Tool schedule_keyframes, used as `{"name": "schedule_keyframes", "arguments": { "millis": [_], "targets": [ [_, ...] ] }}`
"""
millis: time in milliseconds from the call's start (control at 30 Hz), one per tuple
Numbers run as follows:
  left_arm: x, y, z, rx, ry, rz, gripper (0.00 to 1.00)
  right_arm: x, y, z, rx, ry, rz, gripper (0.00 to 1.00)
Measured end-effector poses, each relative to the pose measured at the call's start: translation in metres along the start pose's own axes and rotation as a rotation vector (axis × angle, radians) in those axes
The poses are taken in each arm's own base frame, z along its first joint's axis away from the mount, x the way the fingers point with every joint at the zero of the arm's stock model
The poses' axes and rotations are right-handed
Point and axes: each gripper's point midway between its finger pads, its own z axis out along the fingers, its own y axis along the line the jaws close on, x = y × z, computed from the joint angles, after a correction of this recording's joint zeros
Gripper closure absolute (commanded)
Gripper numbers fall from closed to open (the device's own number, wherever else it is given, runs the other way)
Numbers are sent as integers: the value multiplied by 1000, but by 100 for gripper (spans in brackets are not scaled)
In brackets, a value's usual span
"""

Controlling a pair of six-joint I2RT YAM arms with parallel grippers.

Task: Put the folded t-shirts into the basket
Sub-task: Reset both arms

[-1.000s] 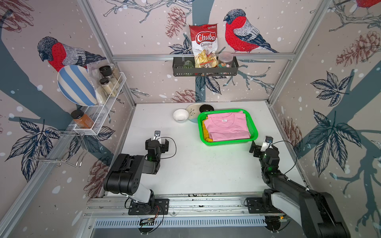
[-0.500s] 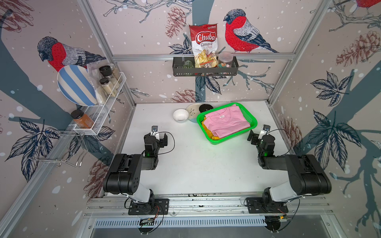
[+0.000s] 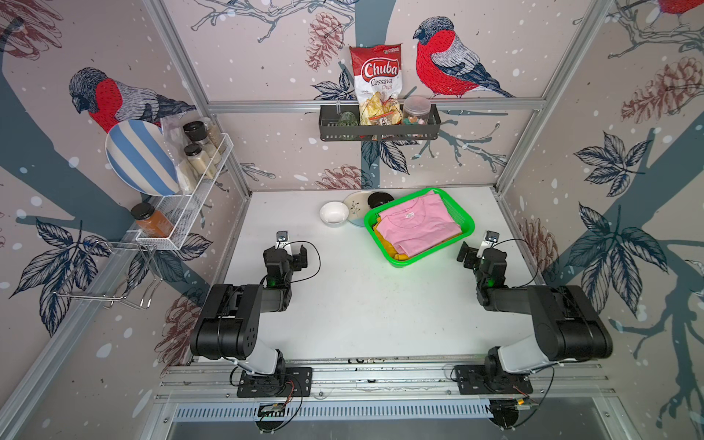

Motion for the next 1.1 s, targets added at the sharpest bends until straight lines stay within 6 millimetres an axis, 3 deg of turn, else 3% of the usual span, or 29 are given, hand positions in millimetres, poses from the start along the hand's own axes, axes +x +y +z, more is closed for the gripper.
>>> {"name": "schedule_keyframes", "arguments": {
  "millis": [1100],
  "targets": [
    [3,5,0,-40,14,-2,3,0,0,0,0,0,0,0]
  ]
}}
